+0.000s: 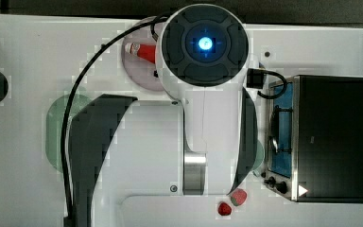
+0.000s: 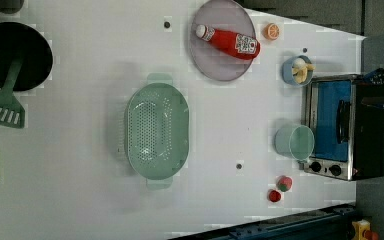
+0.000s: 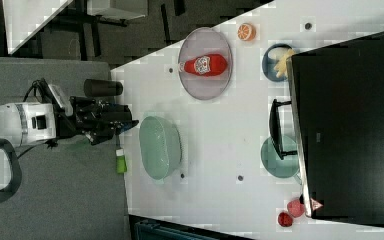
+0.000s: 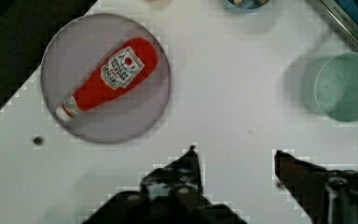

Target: Drag strainer left to right.

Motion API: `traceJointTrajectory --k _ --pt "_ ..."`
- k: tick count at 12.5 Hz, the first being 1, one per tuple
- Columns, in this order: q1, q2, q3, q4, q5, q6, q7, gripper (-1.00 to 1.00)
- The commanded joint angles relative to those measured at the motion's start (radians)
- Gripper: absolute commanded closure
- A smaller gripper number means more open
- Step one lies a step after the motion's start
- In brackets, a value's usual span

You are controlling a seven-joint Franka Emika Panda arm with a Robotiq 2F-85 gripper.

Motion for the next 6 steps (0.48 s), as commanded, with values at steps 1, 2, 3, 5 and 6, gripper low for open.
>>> traceJointTrajectory --k 1,2,3,5,6 --pt "-0.021 -0.401 0.011 -0.253 -0.021 -0.157 0.041 -0.59" --pt "-0.019 -0.4 0.015 -0.253 -0.02 -0.152 0.041 -0.81" --pt "-0.016 -0.399 0.027 -0.253 -0.018 -0.147 0.041 -0.99" --pt "0.003 -0.384 0.08 -0.253 0.01 -0.121 0.041 -1.0" --pt "0.013 -0.367 0.12 -0.254 0.024 -0.097 0.043 -1.0"
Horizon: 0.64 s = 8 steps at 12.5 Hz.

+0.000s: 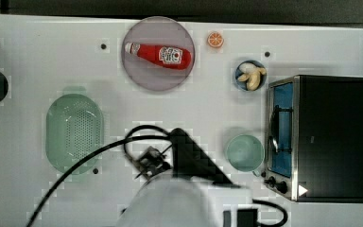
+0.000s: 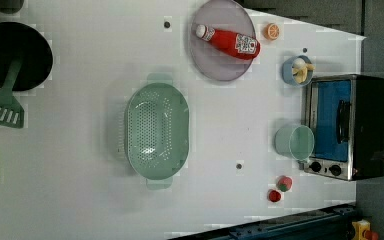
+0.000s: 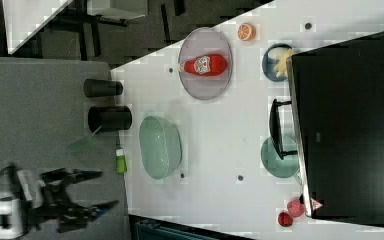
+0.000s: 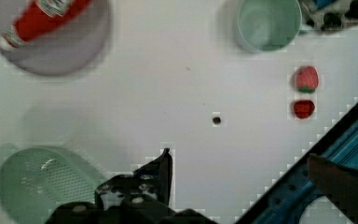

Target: Drag strainer left to right.

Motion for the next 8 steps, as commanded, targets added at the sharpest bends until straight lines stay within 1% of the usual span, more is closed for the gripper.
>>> traceJointTrajectory --k 1,2,4,8 --pt "0.008 0.115 0.12 0.023 0.024 0.084 0.036 -1.0" --pt "0.01 0.144 0.171 0.022 0.024 0.112 0.072 -1.0" --pt "0.011 0.215 0.276 0.015 0.024 0.164 0.212 -1.0" --pt "0.013 0.41 0.463 0.004 0.023 0.324 0.666 -1.0"
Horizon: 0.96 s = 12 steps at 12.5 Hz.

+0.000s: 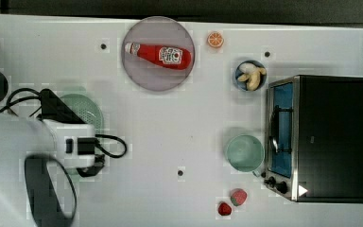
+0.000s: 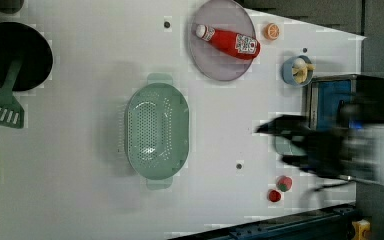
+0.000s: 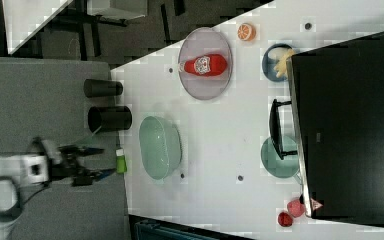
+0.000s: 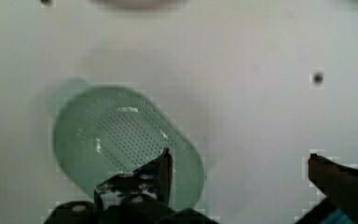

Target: Drag strainer left to right.

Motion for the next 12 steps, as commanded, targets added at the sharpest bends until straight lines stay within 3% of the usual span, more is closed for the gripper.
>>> traceJointTrajectory --k 1,6,12 --pt "-0.003 0.075 0.104 -0.041 -0.017 0.108 0.418 -1.0" --pt "0.003 0.321 0.146 -0.084 -0.045 0.366 0.824 -1.0" --pt "0.008 0.527 0.117 -0.146 -0.124 0.675 0.936 -1.0"
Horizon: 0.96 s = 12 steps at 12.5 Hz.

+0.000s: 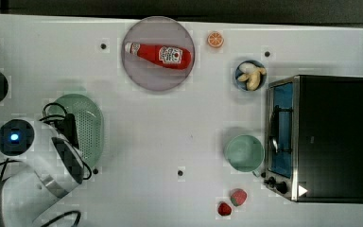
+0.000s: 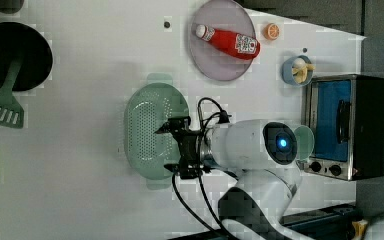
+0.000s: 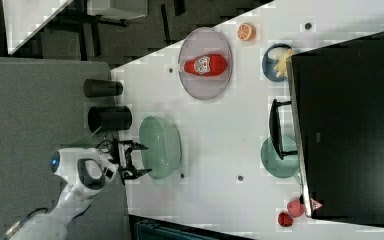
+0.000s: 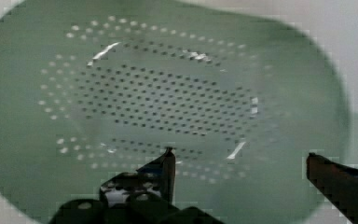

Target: Drag strainer left to right.

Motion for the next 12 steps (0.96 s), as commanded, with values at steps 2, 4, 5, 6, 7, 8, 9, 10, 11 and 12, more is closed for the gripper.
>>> traceJointTrajectory --k 2,4,5,6,7,8,9,10,11,12 --pt "-0.016 0.078 -0.047 -0.023 -0.036 0.12 0.103 -1.0" --pt "0.008 0.108 -0.094 -0.021 -0.081 0.14 0.102 -1.0" --pt "0.02 0.113 -0.121 -0.021 -0.096 0.165 0.105 -1.0" --pt "0.032 0.116 -0.144 -0.024 -0.096 0.165 0.107 -1.0" --pt "0.04 0.117 -0.159 -0.027 -0.096 0.165 0.107 -1.0" --pt "0.042 0.117 -0.169 -0.029 -0.096 0.164 0.107 -1.0" --pt "0.042 0.117 -0.178 -0.033 -0.096 0.164 0.107 -1.0" --pt "0.041 0.116 -0.186 -0.036 -0.096 0.168 0.107 -1.0" --pt "0.039 0.113 -0.194 -0.043 -0.096 0.165 0.107 -1.0" --pt "0.037 0.108 -0.204 -0.056 -0.096 0.168 0.107 -1.0"
